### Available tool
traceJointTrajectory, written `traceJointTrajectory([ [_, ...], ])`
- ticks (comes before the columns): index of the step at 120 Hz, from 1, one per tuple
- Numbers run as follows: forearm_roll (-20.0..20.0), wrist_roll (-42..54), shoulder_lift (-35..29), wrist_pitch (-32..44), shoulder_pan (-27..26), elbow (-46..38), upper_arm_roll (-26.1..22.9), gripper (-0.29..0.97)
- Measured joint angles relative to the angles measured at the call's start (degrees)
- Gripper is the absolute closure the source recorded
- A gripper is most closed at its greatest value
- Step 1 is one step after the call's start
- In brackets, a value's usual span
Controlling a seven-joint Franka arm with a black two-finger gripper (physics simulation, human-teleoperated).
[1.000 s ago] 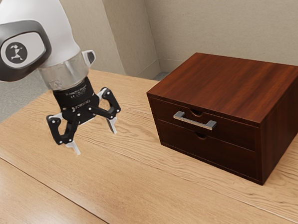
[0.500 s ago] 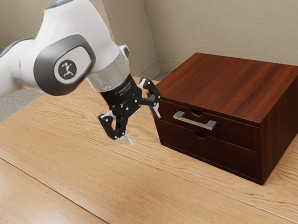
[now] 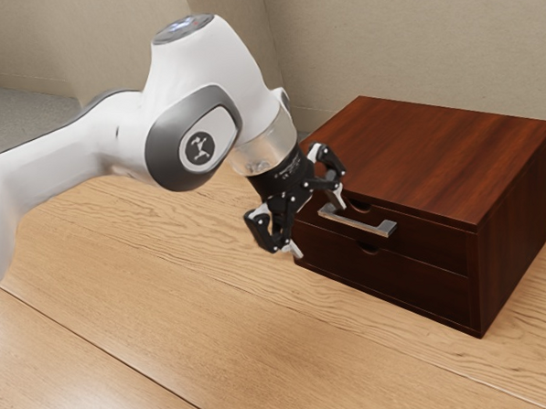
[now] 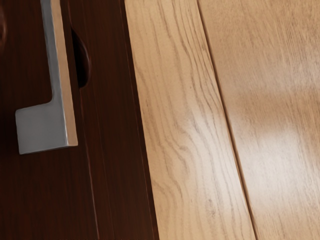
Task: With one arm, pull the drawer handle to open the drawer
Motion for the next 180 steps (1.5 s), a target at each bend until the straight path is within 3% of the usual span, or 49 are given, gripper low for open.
traceJointTrajectory([
  [28,-0.1,-0.6,1.6,2.1,2.8,0.2,-0.3,0.0],
  [83,0.1,-0.7,2.9,5.0,2.2,0.1,-0.7,0.0],
  [106,0.0,-0.7,3.4,6.0,1.6,-0.1,-0.7,0.18],
  [147,-0.1,-0.6,4.1,7.1,1.5,-0.3,-0.8,0.33],
  [180,-0.1,-0.7,3.9,7.4,1.3,-0.4,-0.8,0.53],
])
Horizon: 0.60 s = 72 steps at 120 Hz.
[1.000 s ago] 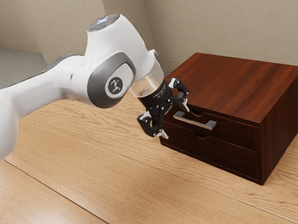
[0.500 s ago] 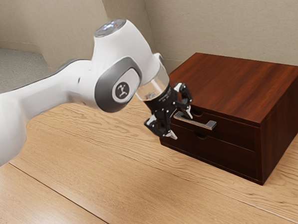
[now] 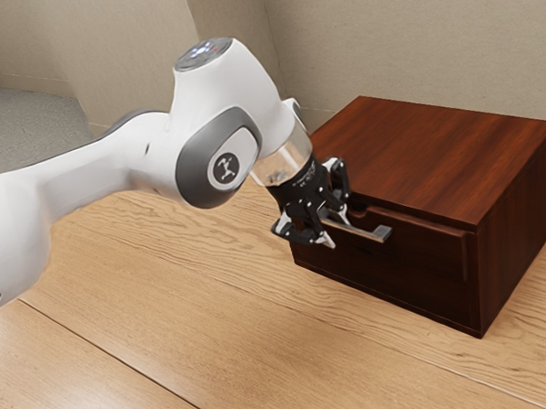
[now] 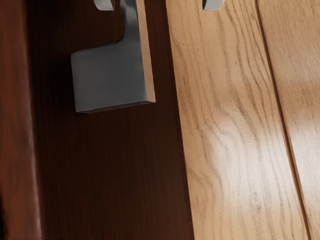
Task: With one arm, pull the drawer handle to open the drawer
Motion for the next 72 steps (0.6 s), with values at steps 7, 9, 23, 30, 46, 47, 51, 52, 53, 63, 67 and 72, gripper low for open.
traceJointTrajectory([
  [7,0.0,0.0,-0.1,0.0,0.0,0.0,0.0,0.58],
  [9,0.0,0.0,-0.1,0.0,0.0,0.0,0.0,0.59],
  [23,0.0,-0.1,-0.3,0.1,0.0,-0.3,0.0,0.66],
  [30,0.0,-0.1,-0.5,0.1,-0.1,-0.6,0.0,0.68],
  [46,0.0,-0.1,-1.2,0.1,-0.2,-1.6,0.1,0.7],
  [47,0.0,-0.1,-1.2,0.1,-0.2,-1.7,0.1,0.7],
  [51,0.0,-0.2,-1.5,0.1,-0.3,-2.2,0.1,0.71],
  [52,0.0,-0.2,-1.6,0.1,-0.3,-2.3,0.1,0.71],
  [53,0.0,-0.2,-1.7,0.1,-0.3,-2.4,0.1,0.71],
  [63,0.0,-0.1,-2.8,0.1,-0.5,-3.7,0.2,0.72],
  [67,0.0,-0.1,-3.2,0.1,-0.5,-4.1,0.2,0.72],
  [72,0.0,-0.1,-4.0,0.1,-0.6,-4.9,0.1,0.72],
])
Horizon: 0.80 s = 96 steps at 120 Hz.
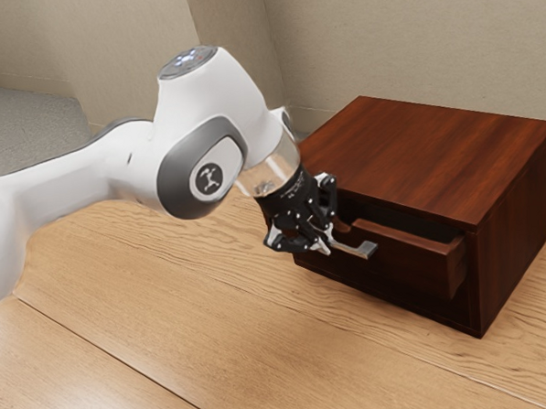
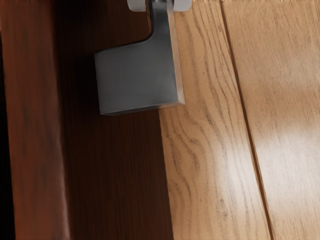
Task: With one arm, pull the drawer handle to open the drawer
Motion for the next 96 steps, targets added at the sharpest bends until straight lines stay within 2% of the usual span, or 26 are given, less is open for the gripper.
traceJointTrajectory([
  [96,0.7,-0.2,-12.5,0.0,0.6,-13.9,0.0,0.73],
])
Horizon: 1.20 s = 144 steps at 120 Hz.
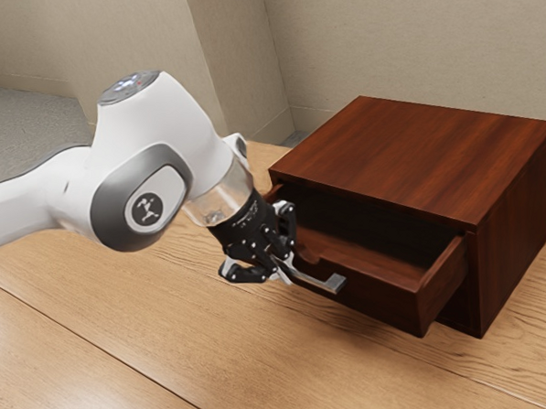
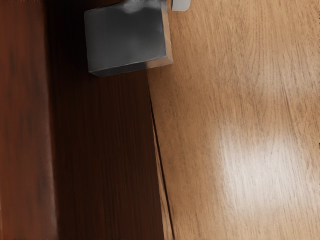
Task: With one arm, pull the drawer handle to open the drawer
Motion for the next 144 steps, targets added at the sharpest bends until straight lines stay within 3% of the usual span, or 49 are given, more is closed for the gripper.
traceJointTrajectory([
  [144,0.0,-0.7,-11.5,2.2,2.1,-12.2,-2.5,0.72],
])
